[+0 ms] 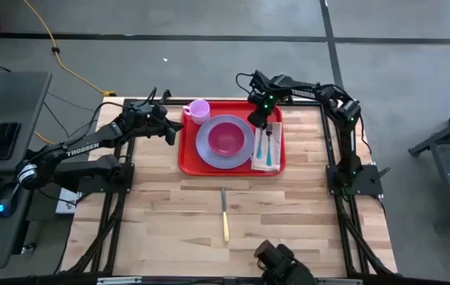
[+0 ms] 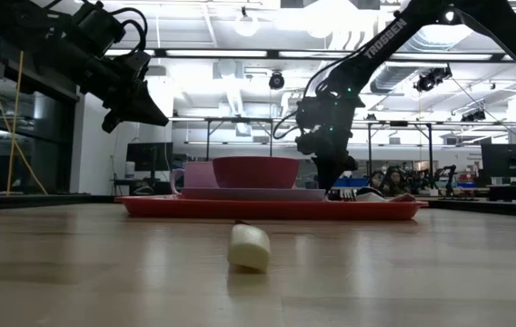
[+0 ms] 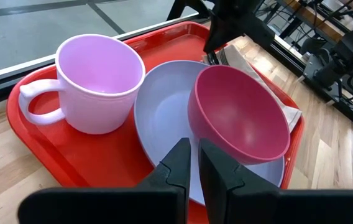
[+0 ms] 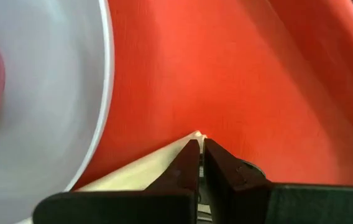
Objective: Set up tray
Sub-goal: Put the blue spoon on the white napkin to the left of the blue fork
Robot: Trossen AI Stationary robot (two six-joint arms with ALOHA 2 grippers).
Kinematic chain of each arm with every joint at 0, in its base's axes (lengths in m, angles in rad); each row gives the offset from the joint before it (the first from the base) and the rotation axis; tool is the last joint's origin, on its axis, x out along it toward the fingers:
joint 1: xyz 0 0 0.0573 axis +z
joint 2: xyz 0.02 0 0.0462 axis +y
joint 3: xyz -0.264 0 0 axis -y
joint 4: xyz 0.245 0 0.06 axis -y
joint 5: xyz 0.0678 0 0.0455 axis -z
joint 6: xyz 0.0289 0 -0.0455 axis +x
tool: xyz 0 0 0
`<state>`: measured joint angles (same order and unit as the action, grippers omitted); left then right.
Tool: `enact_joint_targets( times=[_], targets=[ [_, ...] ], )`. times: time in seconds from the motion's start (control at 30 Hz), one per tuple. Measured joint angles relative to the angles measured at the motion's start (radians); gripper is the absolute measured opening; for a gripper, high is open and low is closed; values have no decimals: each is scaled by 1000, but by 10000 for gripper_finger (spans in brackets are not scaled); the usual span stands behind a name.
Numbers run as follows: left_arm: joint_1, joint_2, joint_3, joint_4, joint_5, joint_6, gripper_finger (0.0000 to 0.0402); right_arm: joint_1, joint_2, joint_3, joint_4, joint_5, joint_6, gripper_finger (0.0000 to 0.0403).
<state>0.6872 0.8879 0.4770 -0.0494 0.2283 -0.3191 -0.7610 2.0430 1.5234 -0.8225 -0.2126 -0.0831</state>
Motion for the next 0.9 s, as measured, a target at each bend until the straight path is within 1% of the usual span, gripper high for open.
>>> enact_joint_targets(
  times=[0.17, 0.27, 0.47, 0.57, 0.7, 0.9],
  targets=[
    [0, 0, 0, 0, -2, 0, 62, 12, 0, 0, 6, 5, -1, 0],
    [0, 0, 0, 0, -2, 0, 62, 13, 0, 0, 40, 43, 8, 0],
    [0, 0, 0, 0, -1, 0, 62, -7, 0, 0, 94, 51, 34, 0],
    [0, 0, 0, 0, -1, 0, 62, -22, 0, 0, 84, 65, 41, 0],
    [0, 0, 0, 0, -2, 0, 62, -38, 0, 0, 57, 50, 39, 0],
    [0, 0, 0, 0, -4, 0, 62, -38, 0, 0, 44, 62, 24, 0]
  ],
)
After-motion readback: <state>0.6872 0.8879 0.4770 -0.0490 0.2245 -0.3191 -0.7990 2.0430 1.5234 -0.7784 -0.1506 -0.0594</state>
